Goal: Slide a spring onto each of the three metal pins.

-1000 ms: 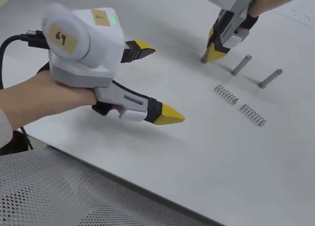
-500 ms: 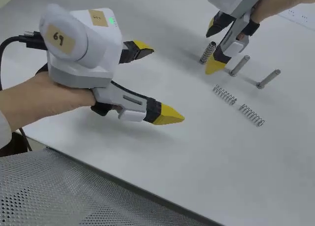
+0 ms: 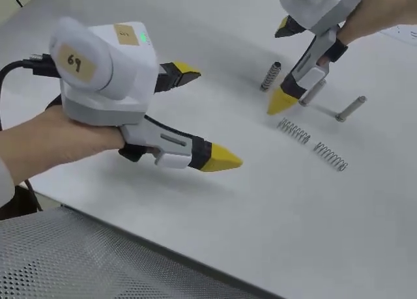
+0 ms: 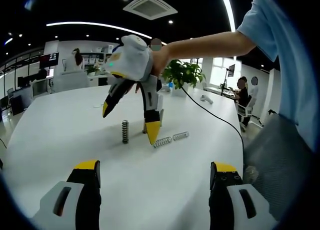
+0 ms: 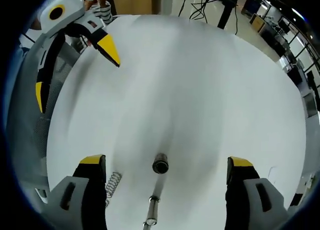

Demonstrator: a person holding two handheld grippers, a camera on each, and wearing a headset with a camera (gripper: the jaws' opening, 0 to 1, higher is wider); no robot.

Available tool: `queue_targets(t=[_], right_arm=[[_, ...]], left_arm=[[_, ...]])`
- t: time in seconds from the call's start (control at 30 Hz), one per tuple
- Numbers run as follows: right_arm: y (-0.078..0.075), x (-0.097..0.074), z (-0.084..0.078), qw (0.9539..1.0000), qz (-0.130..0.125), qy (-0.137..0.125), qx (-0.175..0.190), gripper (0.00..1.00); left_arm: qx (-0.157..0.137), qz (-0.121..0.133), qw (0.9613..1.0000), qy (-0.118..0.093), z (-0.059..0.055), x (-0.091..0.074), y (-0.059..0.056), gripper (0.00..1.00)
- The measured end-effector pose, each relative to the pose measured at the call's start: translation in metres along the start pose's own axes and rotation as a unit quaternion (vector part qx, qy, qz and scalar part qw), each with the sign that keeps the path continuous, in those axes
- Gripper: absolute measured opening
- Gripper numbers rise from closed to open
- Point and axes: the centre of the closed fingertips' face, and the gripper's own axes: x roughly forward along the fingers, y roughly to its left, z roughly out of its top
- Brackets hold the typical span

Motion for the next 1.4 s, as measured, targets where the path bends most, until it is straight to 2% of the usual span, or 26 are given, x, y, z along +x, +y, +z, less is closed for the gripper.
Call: queue_targets(t=[0.23, 0.27, 0.47, 0.67, 0.7, 0.87, 0.9, 1.0, 1.03, 1.13, 1.17, 1.27, 1.33, 1.37, 1.4], right_arm=[[0.006, -0.008, 0.000, 0.9988, -0.012, -0.038, 0.028, 1.00], [0.006, -0.012, 0.003, 0.9976, -0.018, -0.055, 0.039, 1.00], [0.015, -0.032, 0.006, 0.9892, -0.037, -0.117, 0.080, 0.99], [0.019, -0.046, -0.011, 0.9813, -0.060, -0.149, 0.106, 0.99], [0.022, -0.048, -0.014, 0.9783, -0.066, -0.158, 0.116, 0.99], [0.035, -0.057, -0.027, 0.9695, -0.087, -0.178, 0.144, 0.99], [0.034, -0.059, -0.031, 0.9650, -0.095, -0.190, 0.155, 0.99], [0.041, -0.066, -0.042, 0.9573, -0.107, -0.201, 0.178, 0.99], [0.046, -0.069, -0.048, 0.9562, -0.108, -0.202, 0.182, 0.99], [0.051, -0.075, -0.055, 0.9477, -0.118, -0.216, 0.203, 0.99], [0.057, -0.078, -0.058, 0.9433, -0.124, -0.223, 0.213, 0.99], [0.066, -0.085, -0.069, 0.9373, -0.137, -0.227, 0.226, 0.99], [0.076, -0.089, -0.075, 0.9297, -0.142, -0.237, 0.244, 0.99], [0.076, -0.091, -0.079, 0.9265, -0.147, -0.239, 0.251, 0.99], [0.078, -0.092, -0.082, 0.9255, -0.150, -0.241, 0.251, 0.99]], left_arm=[[0.000, -0.001, 1.0000, 0.000, 0.002, 0.000, 0.000, 0.87], [0.001, -0.001, 1.0000, 0.000, 0.003, 0.001, 0.000, 0.87], [0.006, -0.003, 1.0000, 0.001, 0.007, 0.003, 0.001, 0.87], [0.013, -0.006, 0.9999, 0.000, 0.012, 0.005, 0.003, 0.87], [0.015, -0.006, 0.9999, -0.001, 0.014, 0.006, 0.003, 0.87], [0.020, -0.012, 0.9997, 0.002, 0.015, 0.010, 0.003, 0.87], [0.021, -0.014, 0.9997, 0.002, 0.016, 0.011, 0.003, 0.87], [0.025, -0.017, 0.9995, 0.003, 0.017, 0.013, 0.003, 0.87], [0.025, -0.019, 0.9995, 0.002, 0.018, 0.014, 0.003, 0.87], [0.028, -0.022, 0.9994, 0.003, 0.019, 0.016, 0.002, 0.87], [0.029, -0.024, 0.9993, 0.003, 0.020, 0.017, 0.002, 0.87], [0.032, -0.028, 0.9991, 0.003, 0.022, 0.018, 0.000, 0.87], [0.036, -0.031, 0.9989, 0.004, 0.024, 0.020, -0.001, 0.87], [0.036, -0.032, 0.9988, 0.005, 0.024, 0.021, -0.001, 0.87], [0.037, -0.033, 0.9988, 0.005, 0.024, 0.021, -0.002, 0.87]])
